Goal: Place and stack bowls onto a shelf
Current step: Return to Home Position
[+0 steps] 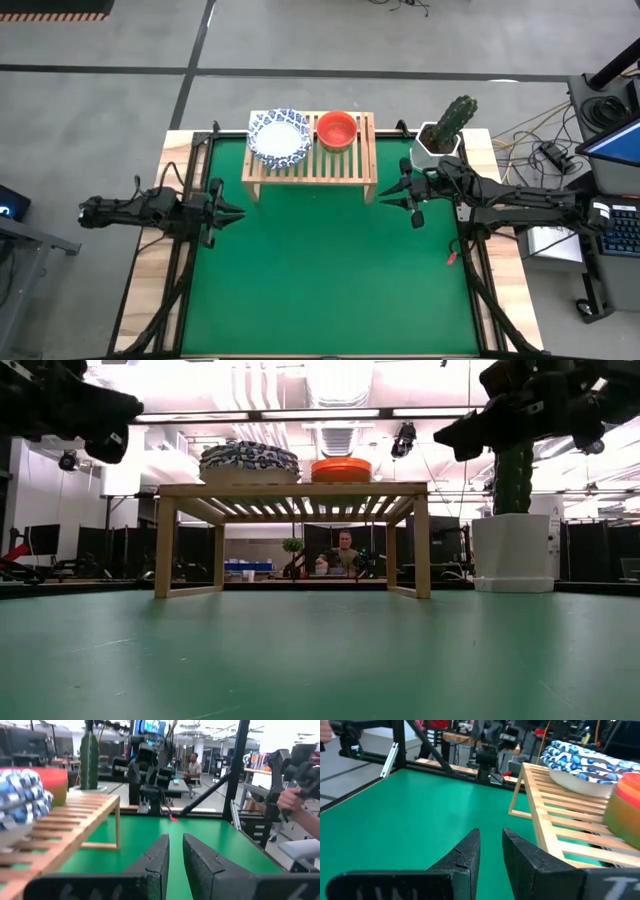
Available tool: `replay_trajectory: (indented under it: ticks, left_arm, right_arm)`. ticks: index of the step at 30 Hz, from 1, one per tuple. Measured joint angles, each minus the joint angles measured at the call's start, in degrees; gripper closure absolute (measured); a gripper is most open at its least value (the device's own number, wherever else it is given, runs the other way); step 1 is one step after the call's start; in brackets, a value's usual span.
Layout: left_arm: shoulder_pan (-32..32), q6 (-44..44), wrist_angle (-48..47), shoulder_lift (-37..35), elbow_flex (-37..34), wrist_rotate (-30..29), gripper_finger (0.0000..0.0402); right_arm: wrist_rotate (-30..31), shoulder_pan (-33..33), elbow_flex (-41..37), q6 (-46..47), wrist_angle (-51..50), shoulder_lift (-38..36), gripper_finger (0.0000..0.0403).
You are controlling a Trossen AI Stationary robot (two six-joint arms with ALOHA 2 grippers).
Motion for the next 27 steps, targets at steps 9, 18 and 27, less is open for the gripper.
replay_trajectory:
  ticks: [9,18,27]
  left_arm:
    - [0.0,-1.3,4.5,-0.6,-6.3,0.0,0.0365]
    - [0.1,-3.2,8.2,-0.3,-8.6,-0.1,0.0365]
    - [0.1,-2.8,8.3,-0.4,-8.7,-1.3,0.0365]
  right_arm:
    - [0.0,-2.3,-7.5,3.7,5.5,-7.4,0.0333]
    - [0.0,-3.0,-11.9,6.8,5.7,-15.5,0.0333]
    - [0.1,-3.0,-14.8,7.1,5.6,-21.1,0.0333]
